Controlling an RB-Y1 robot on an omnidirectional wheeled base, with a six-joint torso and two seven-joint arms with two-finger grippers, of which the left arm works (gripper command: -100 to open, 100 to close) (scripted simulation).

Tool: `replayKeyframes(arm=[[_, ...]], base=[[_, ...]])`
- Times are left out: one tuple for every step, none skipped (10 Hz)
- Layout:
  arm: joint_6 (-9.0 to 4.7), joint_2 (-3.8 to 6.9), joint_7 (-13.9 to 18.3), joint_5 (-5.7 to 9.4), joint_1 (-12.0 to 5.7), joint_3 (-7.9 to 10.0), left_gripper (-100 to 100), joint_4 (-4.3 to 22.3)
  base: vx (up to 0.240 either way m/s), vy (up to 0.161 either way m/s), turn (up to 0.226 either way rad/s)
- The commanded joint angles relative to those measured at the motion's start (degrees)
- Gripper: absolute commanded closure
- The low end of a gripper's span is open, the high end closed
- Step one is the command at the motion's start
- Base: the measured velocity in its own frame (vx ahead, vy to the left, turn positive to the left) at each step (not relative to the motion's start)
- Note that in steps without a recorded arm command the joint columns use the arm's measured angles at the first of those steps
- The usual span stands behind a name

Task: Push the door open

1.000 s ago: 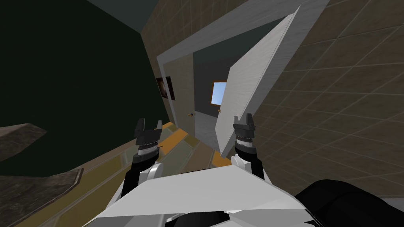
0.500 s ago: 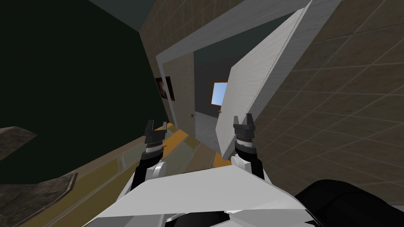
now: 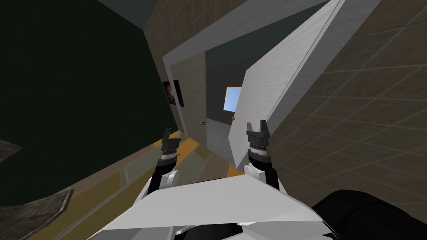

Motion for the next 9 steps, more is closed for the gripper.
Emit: replayKeyframes(arm=[[-0.31,0.30,0.30,-0.29,-0.79,-0.47,-100,2.30],[-0.46,0.42,0.39,-0.51,-1.37,-0.80,-100,3.77],[-0.64,0.52,0.50,-0.75,-2.02,-1.16,-100,5.38],[-0.81,0.62,0.60,-0.98,-2.66,-1.53,-100,7.01],[-0.99,0.72,0.71,-1.22,-3.31,-1.89,-100,8.64],[-1.16,0.82,0.82,-1.46,-3.96,-2.25,-100,10.27],[-1.34,0.91,0.92,-1.70,-4.61,-2.62,-100,11.92],[-1.53,0.99,1.04,-1.95,-5.30,-3.01,-100,13.65],[-1.53,0.99,1.04,-1.95,-5.30,-3.01,-100,13.65]], base=[[0.087,0.042,-0.021],[0.083,0.047,-0.020],[0.092,0.055,-0.022],[0.092,0.045,-0.023],[0.089,0.049,-0.018],[0.109,0.062,-0.022],[0.106,0.069,-0.020],[0.104,0.050,-0.029],[0.067,0.025,-0.010]])
